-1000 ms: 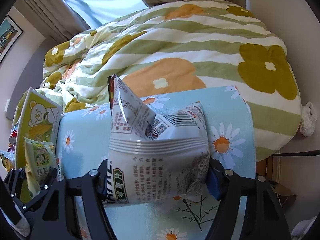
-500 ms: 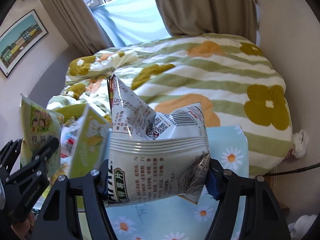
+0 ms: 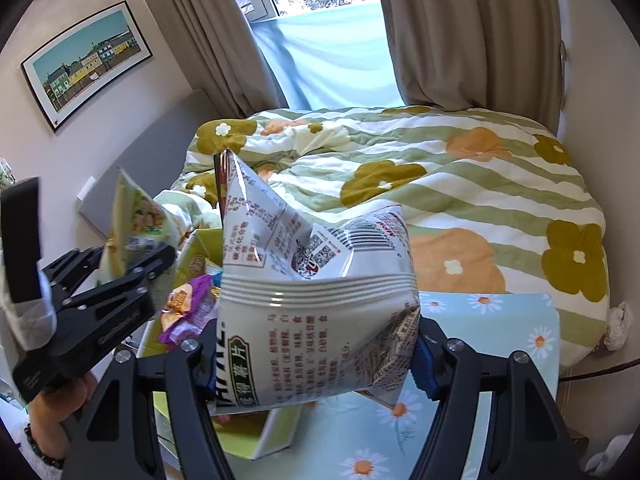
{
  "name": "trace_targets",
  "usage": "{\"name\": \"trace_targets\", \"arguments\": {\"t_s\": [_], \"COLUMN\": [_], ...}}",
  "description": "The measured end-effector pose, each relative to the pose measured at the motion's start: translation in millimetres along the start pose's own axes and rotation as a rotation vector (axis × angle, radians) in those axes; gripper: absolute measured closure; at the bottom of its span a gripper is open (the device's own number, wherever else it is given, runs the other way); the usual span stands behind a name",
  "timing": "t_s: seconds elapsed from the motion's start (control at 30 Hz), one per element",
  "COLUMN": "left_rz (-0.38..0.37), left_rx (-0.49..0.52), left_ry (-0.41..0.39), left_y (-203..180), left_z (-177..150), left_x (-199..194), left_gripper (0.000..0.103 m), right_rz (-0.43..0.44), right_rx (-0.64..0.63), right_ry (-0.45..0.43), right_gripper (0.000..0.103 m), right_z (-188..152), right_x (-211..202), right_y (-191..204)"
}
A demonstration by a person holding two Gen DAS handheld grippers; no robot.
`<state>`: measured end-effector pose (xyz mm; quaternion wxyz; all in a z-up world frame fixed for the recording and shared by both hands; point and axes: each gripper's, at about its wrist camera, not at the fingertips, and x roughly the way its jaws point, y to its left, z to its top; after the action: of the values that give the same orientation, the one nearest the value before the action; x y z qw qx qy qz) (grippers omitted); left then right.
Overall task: Organize snacks
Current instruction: 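Place the yellow-green bag in the box with the left tool while the right tool places its bag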
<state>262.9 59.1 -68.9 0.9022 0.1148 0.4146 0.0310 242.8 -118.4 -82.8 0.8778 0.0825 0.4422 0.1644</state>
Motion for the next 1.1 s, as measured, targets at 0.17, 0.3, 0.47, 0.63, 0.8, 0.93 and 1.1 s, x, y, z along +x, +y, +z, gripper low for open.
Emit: {"name": "trace_targets", "arguments": {"t_s": [0.17, 0.3, 0.47, 0.63, 0.8, 0.93, 1.1], "left_rz": [-0.081, -0.135, -0.199, -0.223, -0.206, -0.19, -0.168], "left_rx": [0.0, -0.03, -0.07, -0.11, -0.14, -0.161, -0.186], "left_ry": [0.03, 0.046, 0.044, 0.048, 0.063, 0.078, 0.094], "left_y": [14.5, 22.7, 42.3, 74.7, 103.1, 125.0, 146.4], "left_z": [-2.5, -5.3, -19.2, -48.8, -80.7, -103.6, -121.7], "left_x": [38.2, 62.0, 59.8, 42.4, 21.3, 12.9, 9.2], "left_gripper": [0.051, 0.001, 0.0, 0.0, 0.0, 0.0, 0.0], "right_rz": [-0.021, -0.048, -0.064, -0.057, -0.02, 0.001, -0.012], "right_rx": [0.008, 0.02, 0.038, 0.012, -0.067, -0.124, -0.161], "right_ry": [0.015, 0.028, 0.032, 0.026, 0.031, 0.039, 0.061], "right_gripper": [0.037, 0.037, 0.037, 0.037, 0.037, 0.036, 0.031], "right_z": [-6.3, -12.0, -16.9, -18.9, -14.1, -4.0, -0.2], "right_x": [12.0, 17.3, 19.0, 18.7, 24.4, 36.9, 61.7], "right_y": [20.4, 25.0, 29.7, 43.6, 79.5, 111.3, 137.9]}}
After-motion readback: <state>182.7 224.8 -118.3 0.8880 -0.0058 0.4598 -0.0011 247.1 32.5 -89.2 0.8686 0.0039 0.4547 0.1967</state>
